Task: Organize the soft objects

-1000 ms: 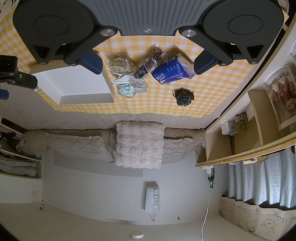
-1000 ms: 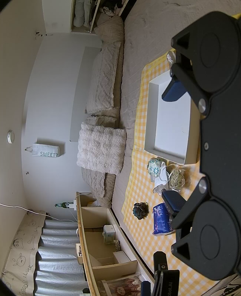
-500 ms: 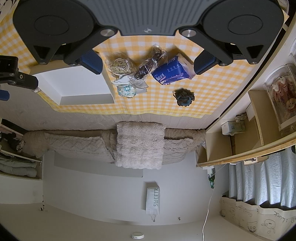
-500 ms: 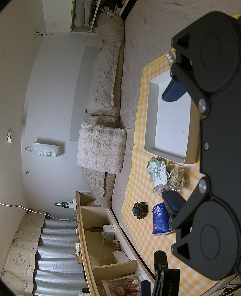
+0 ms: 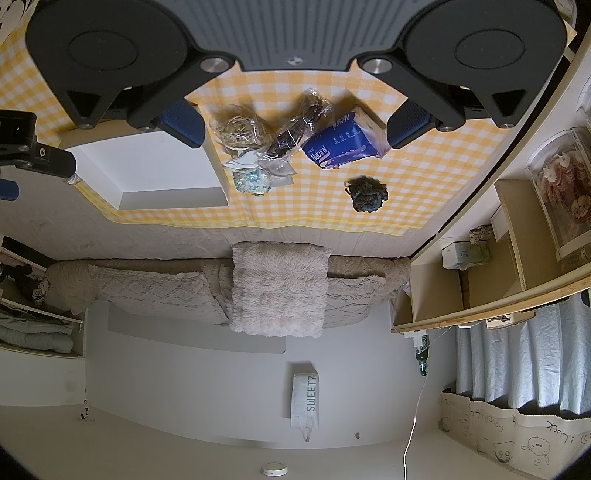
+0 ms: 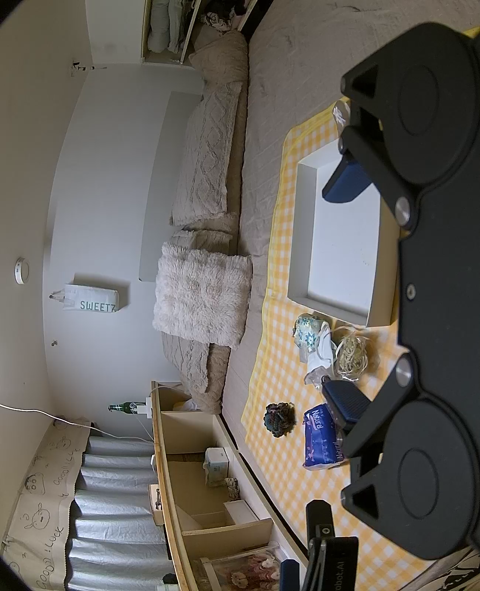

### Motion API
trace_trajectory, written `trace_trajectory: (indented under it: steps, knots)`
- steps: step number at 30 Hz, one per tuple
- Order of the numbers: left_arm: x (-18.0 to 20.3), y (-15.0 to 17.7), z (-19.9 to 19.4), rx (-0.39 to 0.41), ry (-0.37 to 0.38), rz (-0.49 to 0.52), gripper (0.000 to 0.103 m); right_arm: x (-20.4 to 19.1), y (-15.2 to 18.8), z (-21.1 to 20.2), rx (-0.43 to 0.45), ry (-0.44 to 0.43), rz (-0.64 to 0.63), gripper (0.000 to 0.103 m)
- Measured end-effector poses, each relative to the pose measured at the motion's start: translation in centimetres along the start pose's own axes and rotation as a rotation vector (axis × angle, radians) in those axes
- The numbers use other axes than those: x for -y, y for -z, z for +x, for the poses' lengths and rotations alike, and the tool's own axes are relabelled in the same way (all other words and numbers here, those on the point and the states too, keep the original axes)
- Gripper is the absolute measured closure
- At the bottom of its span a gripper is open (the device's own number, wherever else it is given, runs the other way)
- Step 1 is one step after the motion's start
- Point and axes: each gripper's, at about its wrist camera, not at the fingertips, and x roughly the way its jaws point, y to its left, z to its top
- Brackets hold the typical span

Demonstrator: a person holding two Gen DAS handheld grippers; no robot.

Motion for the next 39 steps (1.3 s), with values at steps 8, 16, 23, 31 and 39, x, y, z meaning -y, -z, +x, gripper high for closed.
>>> trace_trajectory:
  steps: [8, 16, 23, 31, 39]
  knots:
    - [0.0, 0.0, 0.0, -0.001, 0.000, 0.000, 0.000, 0.0, 0.0, 0.0, 0.001, -0.001, -0.001, 0.000]
    - [0.0, 0.0, 0.0, -0.001, 0.000, 0.000, 0.000, 0.0, 0.0, 0.0, 0.001, 0.001, -0.001, 0.000]
    - [0.0, 0.0, 0.0, -0.001, 0.000, 0.001, 0.000, -0.2, 0.0, 0.0, 0.001, 0.001, -0.003, 0.000]
    - [-0.1, 0.6, 0.0, -0.002, -0.003, -0.002, 0.000, -0.2, 0.0, -0.1, 0.000, 0.001, -0.006, 0.000]
    - [-0.5, -0.1, 0.3, 0.004, 0.001, 0.004, 0.000, 0.0, -1.7, -0.1, -0.002, -0.046, -0.023, 0.000]
